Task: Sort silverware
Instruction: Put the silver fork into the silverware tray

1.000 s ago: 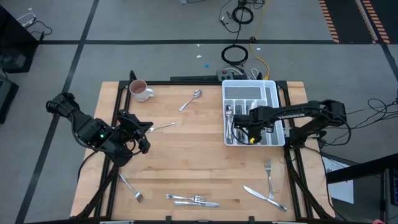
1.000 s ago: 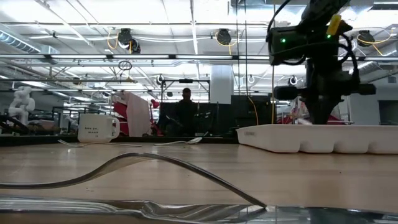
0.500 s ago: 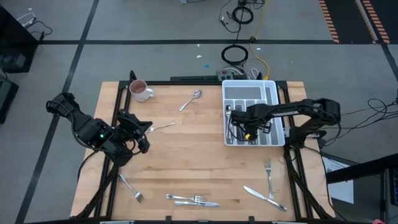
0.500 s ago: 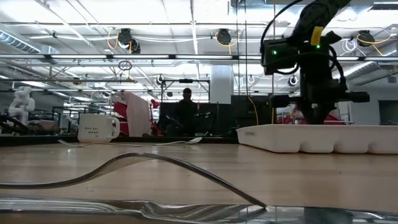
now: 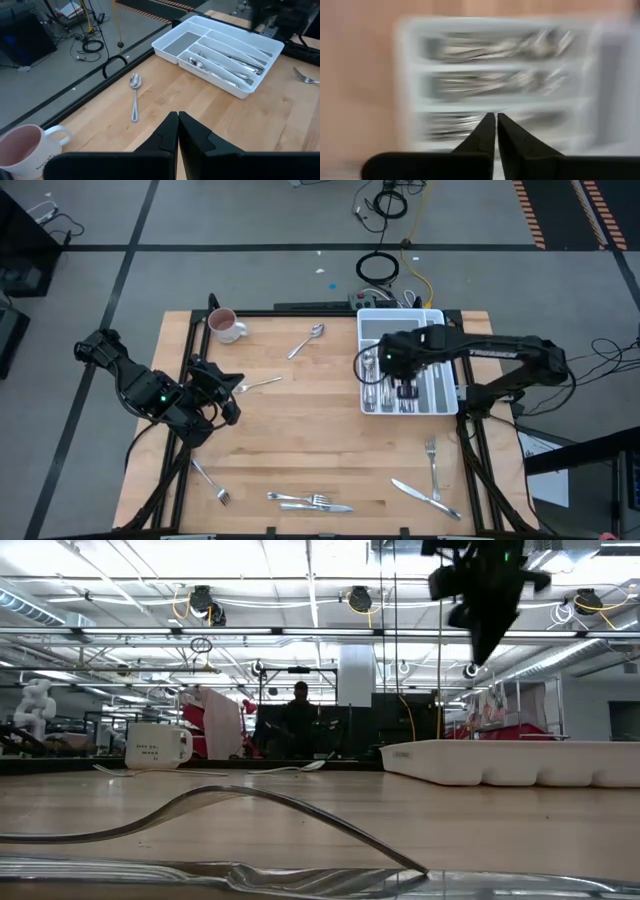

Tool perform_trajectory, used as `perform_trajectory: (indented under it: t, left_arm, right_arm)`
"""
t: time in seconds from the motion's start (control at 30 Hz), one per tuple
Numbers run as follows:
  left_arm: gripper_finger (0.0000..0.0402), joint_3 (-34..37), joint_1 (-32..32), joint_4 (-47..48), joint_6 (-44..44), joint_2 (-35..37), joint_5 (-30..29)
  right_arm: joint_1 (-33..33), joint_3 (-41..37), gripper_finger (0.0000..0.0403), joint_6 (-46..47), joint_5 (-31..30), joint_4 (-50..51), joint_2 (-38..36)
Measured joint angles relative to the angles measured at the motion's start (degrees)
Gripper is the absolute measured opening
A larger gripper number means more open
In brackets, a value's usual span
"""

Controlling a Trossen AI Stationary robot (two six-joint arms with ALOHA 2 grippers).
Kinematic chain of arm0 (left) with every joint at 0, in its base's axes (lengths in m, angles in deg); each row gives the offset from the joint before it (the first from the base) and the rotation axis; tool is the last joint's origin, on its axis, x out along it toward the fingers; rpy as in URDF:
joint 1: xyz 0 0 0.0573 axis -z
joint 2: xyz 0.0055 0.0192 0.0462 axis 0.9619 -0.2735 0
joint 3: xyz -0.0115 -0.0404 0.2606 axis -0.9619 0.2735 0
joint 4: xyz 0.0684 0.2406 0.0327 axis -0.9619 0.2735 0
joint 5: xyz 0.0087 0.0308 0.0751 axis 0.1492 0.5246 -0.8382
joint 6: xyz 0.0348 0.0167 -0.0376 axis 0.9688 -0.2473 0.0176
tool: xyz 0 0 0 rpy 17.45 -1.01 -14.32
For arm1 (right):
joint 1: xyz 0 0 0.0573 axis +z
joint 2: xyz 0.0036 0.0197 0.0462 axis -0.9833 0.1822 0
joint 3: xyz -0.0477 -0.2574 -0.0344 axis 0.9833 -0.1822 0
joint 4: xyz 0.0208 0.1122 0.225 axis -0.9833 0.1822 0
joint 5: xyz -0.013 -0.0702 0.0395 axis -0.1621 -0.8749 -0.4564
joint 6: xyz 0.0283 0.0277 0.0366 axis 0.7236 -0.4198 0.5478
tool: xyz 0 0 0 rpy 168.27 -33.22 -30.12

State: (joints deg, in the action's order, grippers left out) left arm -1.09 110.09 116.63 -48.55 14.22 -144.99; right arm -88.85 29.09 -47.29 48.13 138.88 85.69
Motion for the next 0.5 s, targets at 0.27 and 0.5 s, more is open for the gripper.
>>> perform_trajectory:
  t: [0.27, 0.5]
  left_arm:
    - [0.0018, 0.0, -0.02, 3.45, 0.16, 0.0, -2.92]
    - [0.0018, 0.0, -0.36, 5.31, -0.05, 0.0, -3.28]
  right_arm:
    - [21.22, -1.33, 0.0087, 55.2, 11.35, 4.84, -2.97]
    - [43.58, -9.12, 0.0102, 105.08, 2.5, -4.19, -3.18]
